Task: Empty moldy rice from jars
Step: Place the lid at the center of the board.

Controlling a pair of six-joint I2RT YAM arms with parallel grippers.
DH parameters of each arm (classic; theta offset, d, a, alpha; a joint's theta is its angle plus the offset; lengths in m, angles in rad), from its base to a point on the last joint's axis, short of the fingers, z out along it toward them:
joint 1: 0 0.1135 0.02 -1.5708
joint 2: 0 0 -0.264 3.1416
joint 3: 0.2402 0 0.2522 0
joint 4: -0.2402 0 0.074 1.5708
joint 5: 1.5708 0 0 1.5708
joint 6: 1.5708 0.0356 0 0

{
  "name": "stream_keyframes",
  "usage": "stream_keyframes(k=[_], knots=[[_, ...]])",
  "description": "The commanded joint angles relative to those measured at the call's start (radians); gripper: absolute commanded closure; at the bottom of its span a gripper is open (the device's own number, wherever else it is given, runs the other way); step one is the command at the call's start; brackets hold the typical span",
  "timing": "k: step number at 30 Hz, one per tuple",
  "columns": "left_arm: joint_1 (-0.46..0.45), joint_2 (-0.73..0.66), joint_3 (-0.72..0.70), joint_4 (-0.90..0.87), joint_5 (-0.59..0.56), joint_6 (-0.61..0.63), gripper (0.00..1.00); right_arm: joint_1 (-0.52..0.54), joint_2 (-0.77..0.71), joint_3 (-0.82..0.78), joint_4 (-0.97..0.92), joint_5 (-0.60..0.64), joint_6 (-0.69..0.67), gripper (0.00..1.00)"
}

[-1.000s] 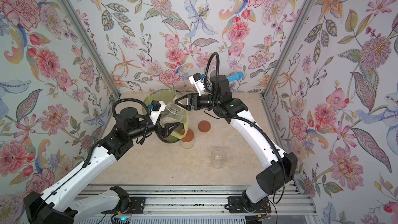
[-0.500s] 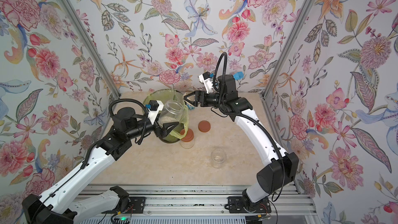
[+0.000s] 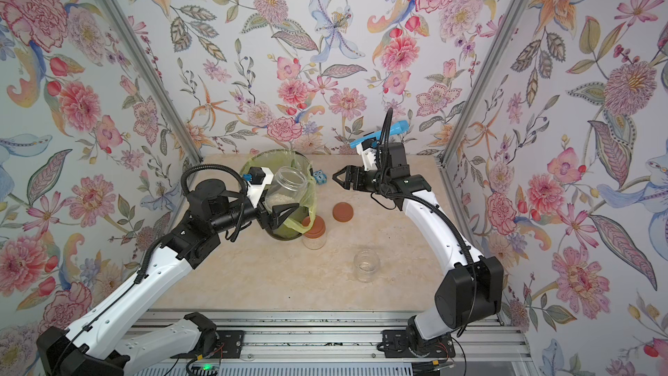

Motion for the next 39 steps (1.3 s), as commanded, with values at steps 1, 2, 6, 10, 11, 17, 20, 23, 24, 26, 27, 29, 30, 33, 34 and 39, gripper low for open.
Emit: stream_keyframes(k=[1, 2, 6, 10, 11, 17, 20, 23, 24, 26, 27, 29, 30, 33, 34, 39], knots=[[0.01, -0.016, 0.062, 0.06, 0.016, 0.019, 1.0, -0.015, -0.026, -0.04, 0.002, 0.074, -0.046, 0.52], [0.012, -0.014, 0.063, 0.059, 0.015, 0.019, 1.0, -0.018, -0.023, -0.054, 0.004, 0.094, -0.05, 0.52], [0.012, -0.016, 0.07, 0.053, 0.003, 0.02, 1.0, -0.036, -0.002, -0.101, 0.022, 0.157, -0.053, 0.52], [0.014, -0.022, 0.07, 0.053, -0.01, 0.022, 1.0, -0.053, 0.026, -0.153, 0.056, 0.214, -0.053, 0.52], [0.014, -0.023, 0.071, 0.051, -0.012, 0.022, 1.0, -0.059, 0.036, -0.164, 0.065, 0.222, -0.05, 0.51], [0.013, -0.034, 0.071, 0.044, -0.037, 0.017, 1.0, -0.094, 0.116, -0.198, 0.08, 0.277, -0.027, 0.52], [0.013, -0.039, 0.073, 0.04, -0.052, 0.017, 1.0, -0.108, 0.159, -0.204, 0.085, 0.304, -0.022, 0.52], [0.014, -0.046, 0.074, 0.033, -0.066, 0.017, 1.0, -0.126, 0.21, -0.201, 0.084, 0.34, -0.017, 0.52], [0.015, -0.048, 0.074, 0.032, -0.07, 0.017, 1.0, -0.13, 0.223, -0.2, 0.084, 0.351, -0.018, 0.52], [0.016, -0.054, 0.07, 0.028, -0.081, 0.016, 1.0, -0.142, 0.258, -0.194, 0.078, 0.379, -0.015, 0.52], [0.015, -0.057, 0.067, 0.025, -0.085, 0.014, 1.0, -0.145, 0.271, -0.191, 0.078, 0.381, -0.016, 0.52], [0.014, -0.065, 0.061, 0.022, -0.099, 0.013, 1.0, -0.151, 0.303, -0.179, 0.069, 0.416, -0.022, 0.52], [0.015, -0.07, 0.058, 0.021, -0.104, 0.013, 1.0, -0.153, 0.316, -0.172, 0.066, 0.432, -0.026, 0.52], [0.014, -0.082, 0.047, 0.014, -0.121, 0.009, 1.0, -0.159, 0.359, -0.143, 0.04, 0.489, -0.029, 0.53], [0.015, -0.084, 0.045, 0.011, -0.127, 0.01, 1.0, -0.163, 0.372, -0.131, 0.031, 0.503, -0.029, 0.53], [0.017, -0.083, 0.039, 0.005, -0.144, 0.014, 1.0, -0.173, 0.431, -0.081, -0.011, 0.561, -0.023, 0.51]])
